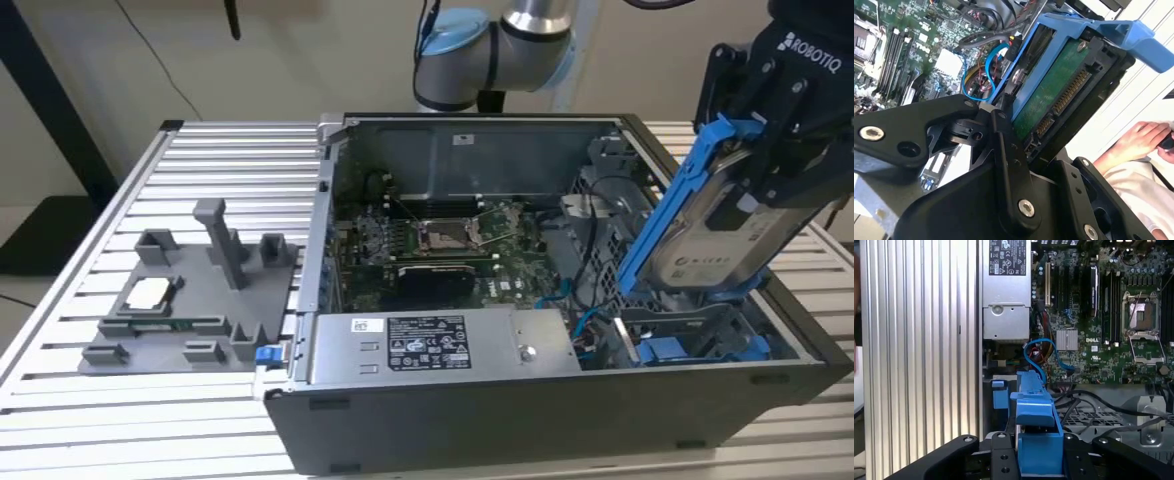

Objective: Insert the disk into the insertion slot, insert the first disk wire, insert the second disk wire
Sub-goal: 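Insert the disk into the insertion slot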

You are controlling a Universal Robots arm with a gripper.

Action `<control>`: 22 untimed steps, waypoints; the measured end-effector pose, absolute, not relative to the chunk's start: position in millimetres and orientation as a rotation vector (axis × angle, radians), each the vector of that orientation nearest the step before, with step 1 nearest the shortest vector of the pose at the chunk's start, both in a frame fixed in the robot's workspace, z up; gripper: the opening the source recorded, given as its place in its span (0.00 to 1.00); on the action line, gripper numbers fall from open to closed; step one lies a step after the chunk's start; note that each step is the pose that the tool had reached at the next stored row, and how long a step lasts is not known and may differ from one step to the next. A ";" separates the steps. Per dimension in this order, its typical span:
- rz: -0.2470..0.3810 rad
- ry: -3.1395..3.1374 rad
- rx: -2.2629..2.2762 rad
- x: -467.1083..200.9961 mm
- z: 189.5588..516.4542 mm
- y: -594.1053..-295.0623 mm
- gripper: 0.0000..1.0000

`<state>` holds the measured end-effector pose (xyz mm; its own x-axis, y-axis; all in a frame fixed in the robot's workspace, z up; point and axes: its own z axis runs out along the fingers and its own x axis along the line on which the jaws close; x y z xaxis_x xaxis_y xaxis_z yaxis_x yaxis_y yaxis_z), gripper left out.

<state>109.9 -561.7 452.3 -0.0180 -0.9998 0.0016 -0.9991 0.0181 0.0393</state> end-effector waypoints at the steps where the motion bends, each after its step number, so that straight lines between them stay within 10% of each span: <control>1: -0.042 -2.221 2.181 110.0 452.0 -561.7 0.33; 22: -0.042 -2.221 2.181 110.0 442.5 -561.7 0.33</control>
<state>110.0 -561.7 442.5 -0.0180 -0.9998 0.0016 -0.9991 0.0181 0.0393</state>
